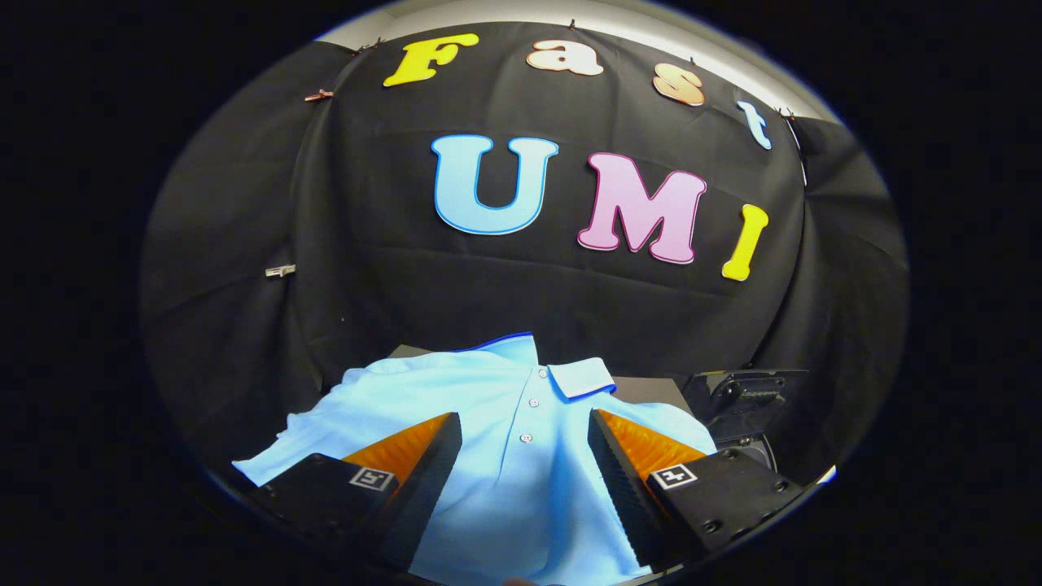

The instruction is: Put the clothes into the washing machine and then close the washing machine lid.

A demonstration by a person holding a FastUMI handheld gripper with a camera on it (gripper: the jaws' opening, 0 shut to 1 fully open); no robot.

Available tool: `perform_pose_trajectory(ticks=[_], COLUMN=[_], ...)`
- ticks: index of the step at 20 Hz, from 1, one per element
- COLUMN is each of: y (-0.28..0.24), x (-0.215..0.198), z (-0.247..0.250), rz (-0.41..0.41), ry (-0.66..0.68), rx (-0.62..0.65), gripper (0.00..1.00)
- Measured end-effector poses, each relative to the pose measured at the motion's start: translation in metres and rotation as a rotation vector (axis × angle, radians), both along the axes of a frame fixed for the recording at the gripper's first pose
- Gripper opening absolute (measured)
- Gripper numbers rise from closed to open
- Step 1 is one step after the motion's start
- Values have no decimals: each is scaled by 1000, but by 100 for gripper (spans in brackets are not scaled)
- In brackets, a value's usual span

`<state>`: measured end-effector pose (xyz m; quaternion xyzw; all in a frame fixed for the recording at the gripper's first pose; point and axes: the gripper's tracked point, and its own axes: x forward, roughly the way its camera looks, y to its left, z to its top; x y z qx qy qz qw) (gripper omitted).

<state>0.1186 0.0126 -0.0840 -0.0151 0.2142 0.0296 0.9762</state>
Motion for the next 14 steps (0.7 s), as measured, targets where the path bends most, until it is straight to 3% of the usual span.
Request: perform_pose_trajectory(ticks=[4,6,8,10,12,14], y=[-4,-3,-4,2,2,5], x=[-3,3,6,6,1,1], z=[-70,-69,-72,-68,-69,-69], rz=[-15,-45,-24,-17,-21,4], ry=[291,289,301,308,335,352], rx=[19,92,67,57,52,34], gripper=[98,100,100,86,55,52])
